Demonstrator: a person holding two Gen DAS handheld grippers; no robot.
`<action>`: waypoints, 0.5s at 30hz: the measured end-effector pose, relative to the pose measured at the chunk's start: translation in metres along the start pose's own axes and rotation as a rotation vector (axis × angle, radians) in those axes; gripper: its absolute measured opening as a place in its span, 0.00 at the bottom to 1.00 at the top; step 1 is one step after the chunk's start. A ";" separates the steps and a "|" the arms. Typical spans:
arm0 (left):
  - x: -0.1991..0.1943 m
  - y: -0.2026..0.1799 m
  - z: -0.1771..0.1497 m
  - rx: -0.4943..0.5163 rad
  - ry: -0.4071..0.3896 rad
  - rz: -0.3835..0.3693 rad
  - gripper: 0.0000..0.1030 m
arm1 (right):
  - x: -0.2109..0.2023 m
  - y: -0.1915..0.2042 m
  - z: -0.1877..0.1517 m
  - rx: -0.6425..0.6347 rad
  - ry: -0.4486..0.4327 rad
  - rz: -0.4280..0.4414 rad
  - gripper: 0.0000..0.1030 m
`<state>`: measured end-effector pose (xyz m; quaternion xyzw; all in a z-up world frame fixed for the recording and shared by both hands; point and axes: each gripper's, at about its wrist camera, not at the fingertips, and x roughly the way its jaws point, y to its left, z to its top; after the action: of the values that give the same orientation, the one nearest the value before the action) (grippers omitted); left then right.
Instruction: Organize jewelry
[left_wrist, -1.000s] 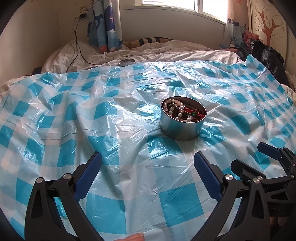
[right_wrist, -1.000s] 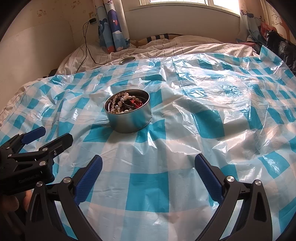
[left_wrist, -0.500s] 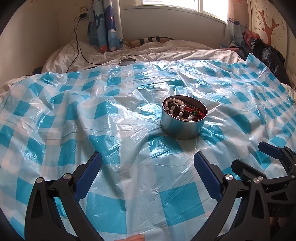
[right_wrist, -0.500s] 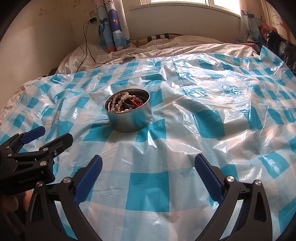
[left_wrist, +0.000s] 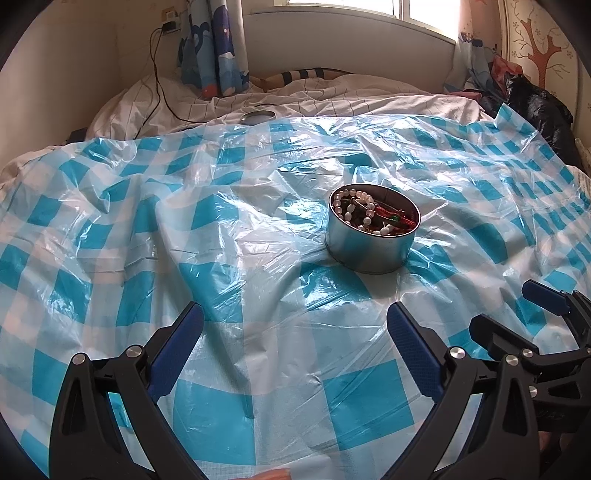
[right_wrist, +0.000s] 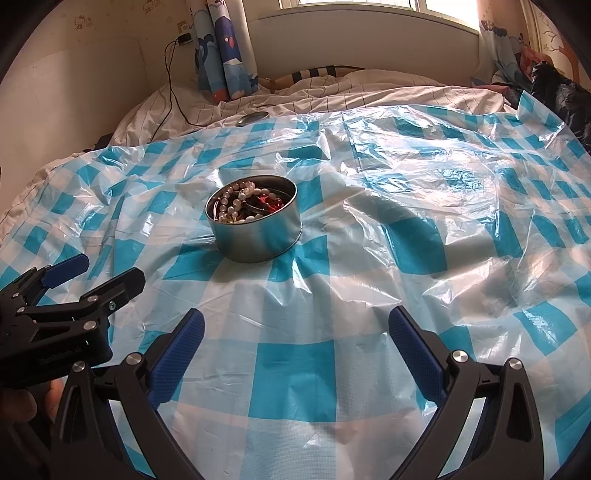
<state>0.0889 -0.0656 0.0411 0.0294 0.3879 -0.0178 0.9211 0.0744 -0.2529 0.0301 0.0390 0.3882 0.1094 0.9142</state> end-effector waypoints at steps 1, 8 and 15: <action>0.000 0.000 0.000 -0.001 0.000 0.001 0.93 | 0.000 0.000 0.000 0.000 0.001 0.000 0.93; 0.002 0.000 -0.001 0.002 0.006 0.005 0.93 | 0.001 0.000 -0.001 -0.002 0.005 -0.003 0.93; 0.003 0.001 -0.001 -0.003 0.009 0.006 0.93 | 0.003 0.001 -0.002 -0.003 0.011 -0.006 0.93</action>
<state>0.0901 -0.0650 0.0378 0.0293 0.3919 -0.0142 0.9194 0.0749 -0.2512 0.0268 0.0358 0.3930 0.1073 0.9126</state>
